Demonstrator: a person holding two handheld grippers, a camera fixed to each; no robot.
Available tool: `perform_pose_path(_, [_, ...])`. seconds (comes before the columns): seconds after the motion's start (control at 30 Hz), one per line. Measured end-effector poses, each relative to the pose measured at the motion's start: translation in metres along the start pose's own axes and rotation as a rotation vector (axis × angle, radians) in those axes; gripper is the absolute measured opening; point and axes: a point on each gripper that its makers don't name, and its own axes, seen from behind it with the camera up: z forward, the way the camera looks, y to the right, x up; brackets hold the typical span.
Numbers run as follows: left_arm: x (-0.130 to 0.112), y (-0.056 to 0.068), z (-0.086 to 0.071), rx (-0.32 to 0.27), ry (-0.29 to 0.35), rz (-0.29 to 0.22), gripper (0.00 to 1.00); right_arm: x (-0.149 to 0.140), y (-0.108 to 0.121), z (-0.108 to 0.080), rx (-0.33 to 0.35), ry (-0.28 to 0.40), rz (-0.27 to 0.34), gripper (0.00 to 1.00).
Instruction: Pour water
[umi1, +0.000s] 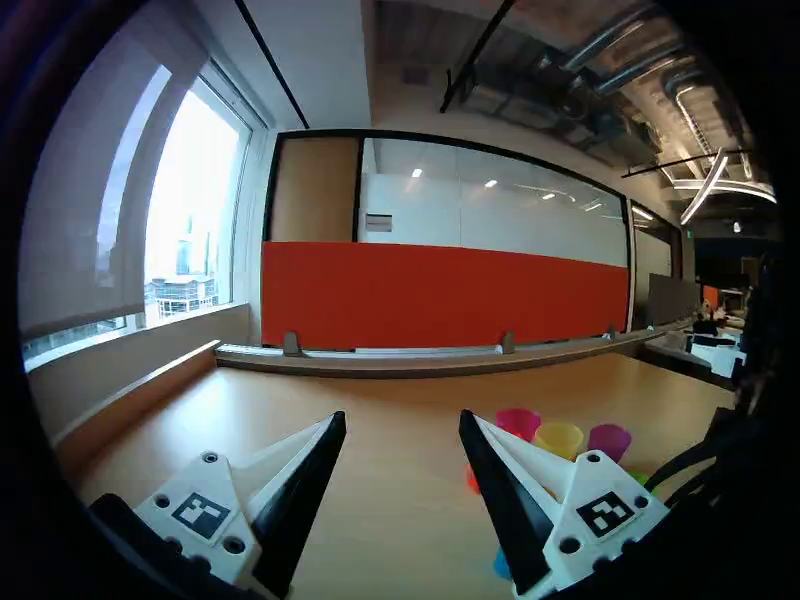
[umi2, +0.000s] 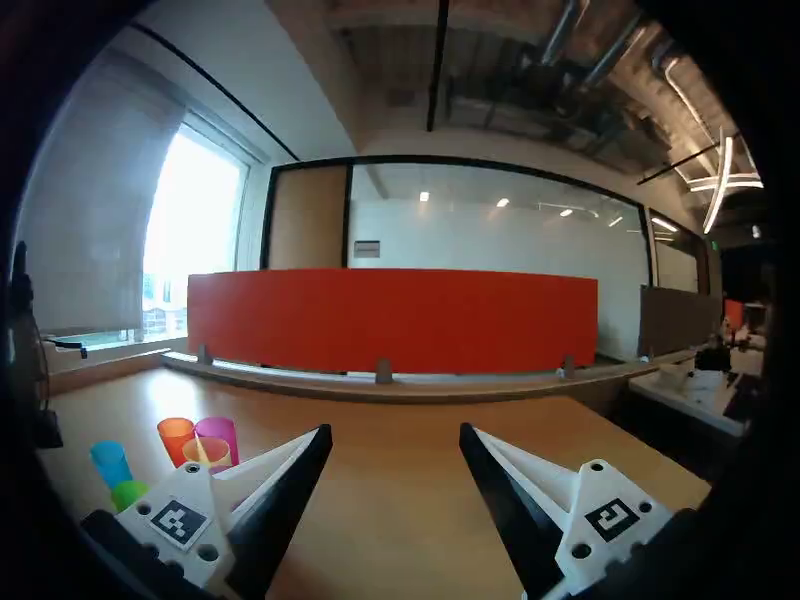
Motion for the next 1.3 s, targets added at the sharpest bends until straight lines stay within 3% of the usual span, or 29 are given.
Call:
perform_pose_path(0.27, [-0.003,0.013,0.002,-0.003,0.007,0.011,0.84,-0.002,0.004,-0.003,-0.038,0.013,-0.008,0.99])
perform_pose_path(0.67, [0.009,0.012,0.002,0.047,0.08,0.032,0.84,0.0,0.008,-0.007,-0.056,0.018,0.025,0.99])
perform_pose_path(0.97, [0.003,0.012,0.001,0.085,0.124,0.029,0.83,0.007,0.018,-0.004,-0.066,0.014,0.06,0.99])
perform_pose_path(1.3, [-0.009,0.008,0.001,0.123,0.143,0.065,0.83,0.008,0.026,-0.006,-0.1,0.003,0.063,0.99])
